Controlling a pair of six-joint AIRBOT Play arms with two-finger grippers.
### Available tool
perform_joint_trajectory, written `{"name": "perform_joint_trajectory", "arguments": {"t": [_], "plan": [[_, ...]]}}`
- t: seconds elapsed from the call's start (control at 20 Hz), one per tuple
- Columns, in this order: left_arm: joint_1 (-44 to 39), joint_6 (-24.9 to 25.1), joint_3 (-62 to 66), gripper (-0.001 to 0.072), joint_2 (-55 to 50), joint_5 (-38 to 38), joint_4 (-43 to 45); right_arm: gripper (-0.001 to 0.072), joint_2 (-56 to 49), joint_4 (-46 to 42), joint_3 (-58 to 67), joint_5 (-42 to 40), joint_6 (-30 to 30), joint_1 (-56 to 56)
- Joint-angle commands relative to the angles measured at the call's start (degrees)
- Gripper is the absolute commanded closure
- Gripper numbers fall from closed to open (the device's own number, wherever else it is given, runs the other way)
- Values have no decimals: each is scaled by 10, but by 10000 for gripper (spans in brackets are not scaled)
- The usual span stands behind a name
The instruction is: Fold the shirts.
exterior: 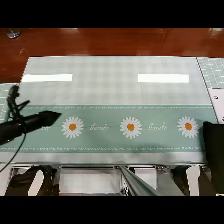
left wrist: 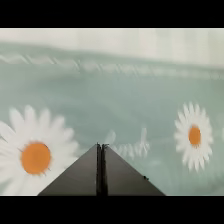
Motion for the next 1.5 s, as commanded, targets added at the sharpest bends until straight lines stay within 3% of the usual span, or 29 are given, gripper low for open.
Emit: {"name": "perform_joint_trajectory", "arguments": {"t": [0.0, 0.05, 0.1, 0.2, 0.25, 0.35, 0.45, 0.5, 0.7, 0.9, 1.0, 1.45], "plan": [[70, 1, 107, 680, -43, 20, 5, 584, -59, 431, 84, -260, -119, 54], [66, 1, 166, 680, -82, 19, -6, 631, -97, 542, 121, -283, -205, 115], [51, 1, 226, 681, -123, 10, -23, 671, -136, 580, 160, -271, -254, 193], [-12, 0, 355, 682, -216, -34, -19, 676, -197, 488, 213, -231, -291, 368], [-55, -14, 407, 682, -258, -52, 4, 676, -220, 381, 216, -219, -287, 466], [-144, -33, 433, 681, -312, -9, 91, 677, -271, 117, 195, -197, -199, 630], [-181, -135, 406, 680, -363, -2, 176, 677, -316, -83, 140, -191, -78, 705], [-182, -181, 393, 680, -386, -21, 192, 677, -332, -126, 111, -178, -28, 715], [-173, -196, 369, 680, -418, -18, 194, 676, -352, -132, 49, -147, -4, 715], [-173, -149, 368, 679, -423, -29, 204, 677, -352, -142, 49, -154, -8, 715], [-173, -149, 368, 679, -423, -76, 208, 676, -352, -142, 49, -154, -8, 715], [-175, -149, 368, 679, -424, -79, 206, 676, -352, -143, 49, -154, -8, 715]]}}
